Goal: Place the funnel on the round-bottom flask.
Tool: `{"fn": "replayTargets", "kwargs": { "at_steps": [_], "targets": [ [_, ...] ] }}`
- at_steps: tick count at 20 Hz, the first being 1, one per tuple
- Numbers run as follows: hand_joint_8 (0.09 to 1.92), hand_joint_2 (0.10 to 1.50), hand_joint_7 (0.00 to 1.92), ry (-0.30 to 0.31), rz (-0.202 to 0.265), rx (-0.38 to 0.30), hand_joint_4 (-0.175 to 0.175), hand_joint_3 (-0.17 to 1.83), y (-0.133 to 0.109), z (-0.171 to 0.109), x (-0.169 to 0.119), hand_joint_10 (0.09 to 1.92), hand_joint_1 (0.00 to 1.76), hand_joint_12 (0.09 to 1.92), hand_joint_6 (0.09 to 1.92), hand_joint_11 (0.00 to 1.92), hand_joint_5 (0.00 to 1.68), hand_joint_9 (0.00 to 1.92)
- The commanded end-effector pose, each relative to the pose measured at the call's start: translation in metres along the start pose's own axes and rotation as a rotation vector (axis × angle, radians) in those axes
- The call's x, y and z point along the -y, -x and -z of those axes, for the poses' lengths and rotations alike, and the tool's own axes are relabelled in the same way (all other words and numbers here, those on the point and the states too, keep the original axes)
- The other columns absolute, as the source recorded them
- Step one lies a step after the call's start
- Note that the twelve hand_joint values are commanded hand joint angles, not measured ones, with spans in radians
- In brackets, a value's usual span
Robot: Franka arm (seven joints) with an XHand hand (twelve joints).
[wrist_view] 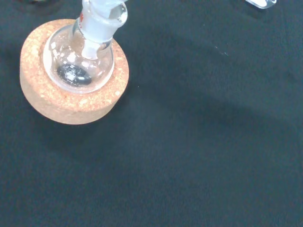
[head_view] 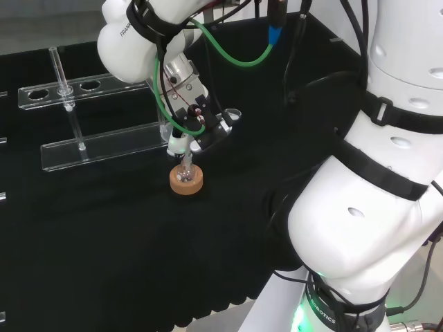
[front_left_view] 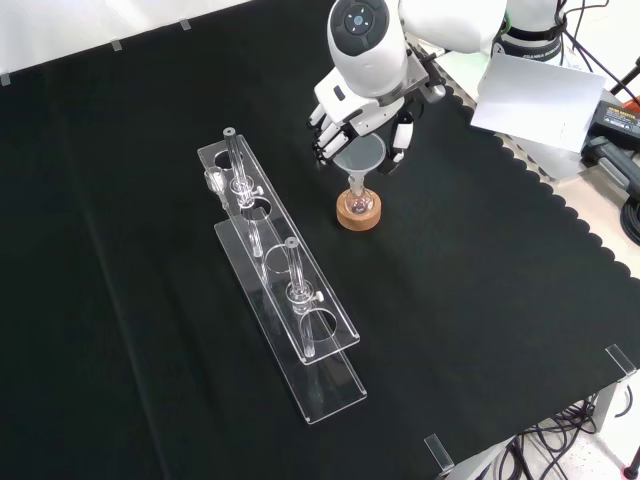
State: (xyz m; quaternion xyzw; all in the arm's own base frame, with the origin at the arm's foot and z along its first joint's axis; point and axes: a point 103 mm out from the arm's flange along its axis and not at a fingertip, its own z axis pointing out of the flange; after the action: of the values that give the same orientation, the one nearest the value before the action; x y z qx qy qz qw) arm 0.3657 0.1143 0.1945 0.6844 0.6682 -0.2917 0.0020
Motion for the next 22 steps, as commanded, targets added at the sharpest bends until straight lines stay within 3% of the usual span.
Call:
{"fn": "replayTargets", "kwargs": {
  "at_steps": [1, 22],
  "targets": [
    [0.68, 0.81, 0.56, 0.007, 0.003, -0.001, -0.011, 0.52, -0.0024, 0.0024, 0.0014, 0.44, 0.75, 1.22, 0.62, 0.58, 0.55, 0.86],
    [0.7, 0.8, 0.45, -0.002, 0.012, 0.004, -0.03, 0.52, -0.011, 0.0061, 0.0029, 0.5, 0.72, 1.26, 0.55, 0.51, 0.46, 0.73]
  ]
}}
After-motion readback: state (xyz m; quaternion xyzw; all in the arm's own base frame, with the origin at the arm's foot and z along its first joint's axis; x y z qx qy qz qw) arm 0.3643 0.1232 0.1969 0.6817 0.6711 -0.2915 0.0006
